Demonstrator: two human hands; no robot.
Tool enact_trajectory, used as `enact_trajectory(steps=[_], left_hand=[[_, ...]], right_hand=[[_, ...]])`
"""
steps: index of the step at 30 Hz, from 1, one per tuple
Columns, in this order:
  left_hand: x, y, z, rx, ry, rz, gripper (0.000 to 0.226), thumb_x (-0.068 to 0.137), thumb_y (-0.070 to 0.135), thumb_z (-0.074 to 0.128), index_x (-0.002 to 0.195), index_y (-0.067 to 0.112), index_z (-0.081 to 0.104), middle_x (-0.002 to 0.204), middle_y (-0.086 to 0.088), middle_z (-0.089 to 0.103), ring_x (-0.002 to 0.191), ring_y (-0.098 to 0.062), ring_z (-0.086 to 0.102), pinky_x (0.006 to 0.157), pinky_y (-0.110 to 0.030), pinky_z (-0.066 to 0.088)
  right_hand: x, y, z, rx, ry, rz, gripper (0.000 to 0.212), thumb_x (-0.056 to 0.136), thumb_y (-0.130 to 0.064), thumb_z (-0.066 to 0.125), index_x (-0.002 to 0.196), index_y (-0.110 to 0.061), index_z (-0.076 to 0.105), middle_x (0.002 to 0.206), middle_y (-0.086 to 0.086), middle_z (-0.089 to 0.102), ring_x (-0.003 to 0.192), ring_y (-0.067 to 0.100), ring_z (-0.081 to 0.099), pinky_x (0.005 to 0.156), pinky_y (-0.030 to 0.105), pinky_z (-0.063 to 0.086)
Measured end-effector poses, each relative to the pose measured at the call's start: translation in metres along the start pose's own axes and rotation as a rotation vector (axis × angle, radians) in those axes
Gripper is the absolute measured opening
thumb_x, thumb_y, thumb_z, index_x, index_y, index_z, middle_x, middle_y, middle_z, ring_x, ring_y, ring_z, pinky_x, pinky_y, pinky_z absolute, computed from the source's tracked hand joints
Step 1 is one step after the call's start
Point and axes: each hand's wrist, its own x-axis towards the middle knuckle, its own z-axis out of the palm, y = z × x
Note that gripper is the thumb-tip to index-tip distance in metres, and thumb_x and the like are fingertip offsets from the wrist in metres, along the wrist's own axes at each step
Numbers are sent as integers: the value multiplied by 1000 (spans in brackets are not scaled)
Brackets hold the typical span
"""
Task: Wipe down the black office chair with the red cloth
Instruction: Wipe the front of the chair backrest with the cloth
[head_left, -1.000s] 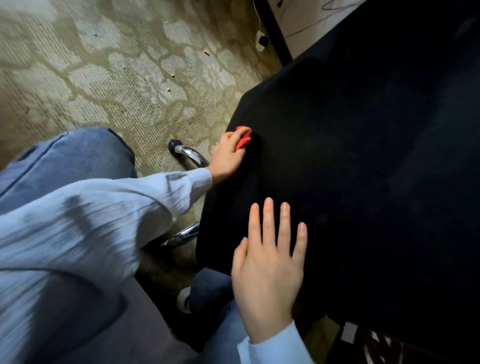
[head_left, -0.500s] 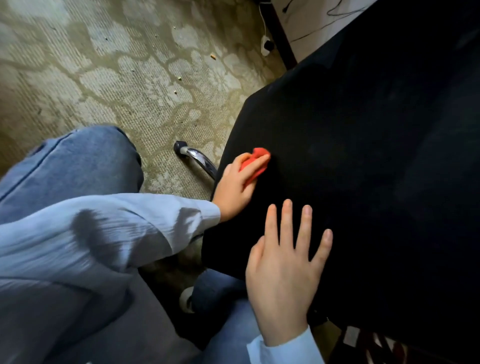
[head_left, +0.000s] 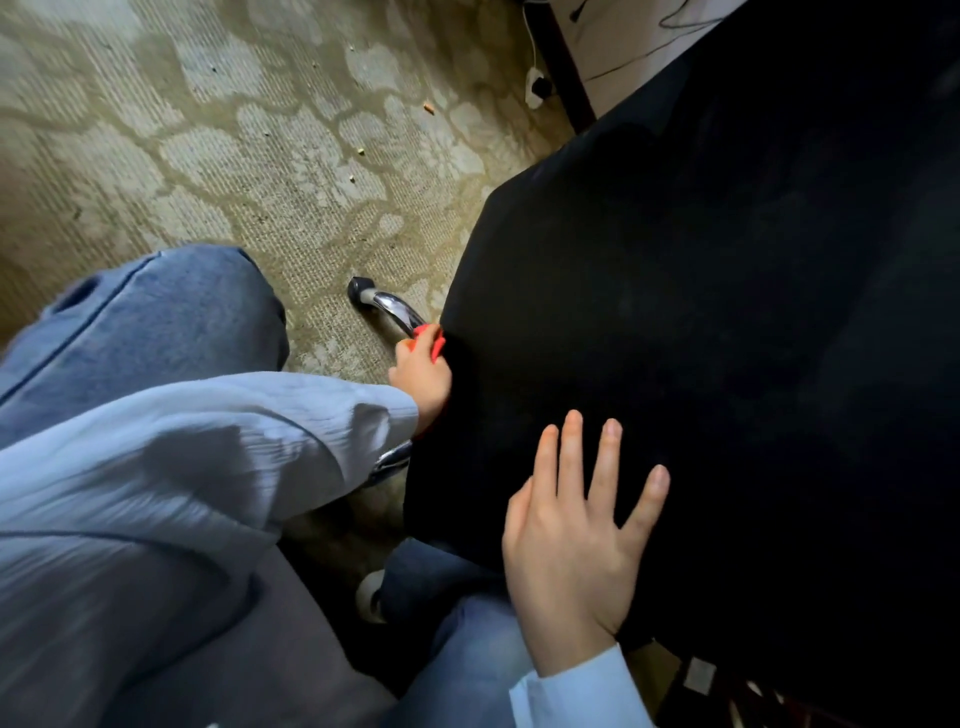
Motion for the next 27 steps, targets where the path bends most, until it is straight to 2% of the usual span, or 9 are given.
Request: enact_trajectory(steps=[4, 8, 12, 15, 16, 18, 21, 24, 27], left_hand=[[-32, 24, -2, 28, -6, 177, 51, 90, 9, 45, 136, 31, 46, 138, -8, 41, 114, -38, 50, 103, -34, 32], [-70, 32, -14, -56, -103, 441, 55, 83, 15, 42, 137, 29, 45, 137, -9, 41, 124, -28, 47, 107, -34, 33], [-106, 32, -27, 4, -204, 617, 50, 92, 26, 44, 137, 41, 34, 148, -5, 30, 129, -25, 33, 102, -19, 20], [-122, 36, -36, 8, -133, 760, 51, 84, 38, 41, 134, 29, 41, 138, -16, 45, 125, -33, 45, 103, -41, 38], [-122, 37, -35, -42, -141, 751, 49, 82, 38, 42, 131, 33, 42, 134, -18, 49, 124, -33, 46, 102, -45, 39], [-113, 30, -30, 21, -98, 800, 45, 83, 37, 42, 128, 38, 40, 134, -11, 49, 123, -23, 43, 102, -39, 37], [-82, 7, -22, 124, -138, 653, 50, 88, 37, 40, 135, 50, 26, 140, -2, 39, 124, -20, 41, 102, -23, 28], [-57, -15, -17, 116, -86, 476, 61, 86, 6, 51, 137, 39, 43, 133, -8, 43, 115, -31, 50, 100, -31, 35], [-39, -26, -11, 94, -58, 272, 58, 86, 5, 48, 136, 34, 45, 131, -11, 44, 114, -34, 52, 103, -33, 35]], right_hand=[[3, 1, 1, -11, 43, -12, 44, 89, -21, 35, 118, -11, 65, 130, 11, 58, 129, 33, 39, 111, 56, 7], [10, -1, -4, 28, 78, -28, 42, 88, -21, 36, 115, -11, 66, 125, 11, 61, 125, 35, 48, 109, 57, 9], [28, -5, -11, 132, 104, -19, 41, 88, -24, 38, 118, -14, 64, 128, 8, 59, 124, 34, 49, 109, 56, 11], [44, -8, -14, 233, 114, -9, 43, 86, -28, 39, 117, -15, 66, 128, 8, 60, 124, 33, 49, 108, 55, 12], [48, -8, -15, 265, 125, -3, 43, 86, -28, 38, 116, -14, 66, 127, 8, 60, 123, 33, 50, 107, 54, 13], [49, -10, -16, 317, 163, -9, 42, 86, -27, 39, 114, -14, 67, 126, 8, 61, 123, 33, 50, 107, 53, 14], [37, -7, -17, 384, 208, -94, 39, 82, -23, 45, 113, -12, 67, 125, 7, 62, 122, 29, 52, 108, 49, 18], [17, -1, -18, 352, 176, -156, 44, 82, -23, 41, 113, -9, 68, 123, 10, 63, 121, 31, 53, 111, 47, 16], [-2, 4, -16, 232, 59, -185, 43, 77, -27, 55, 115, -9, 67, 123, 14, 62, 123, 32, 51, 114, 43, 6]])
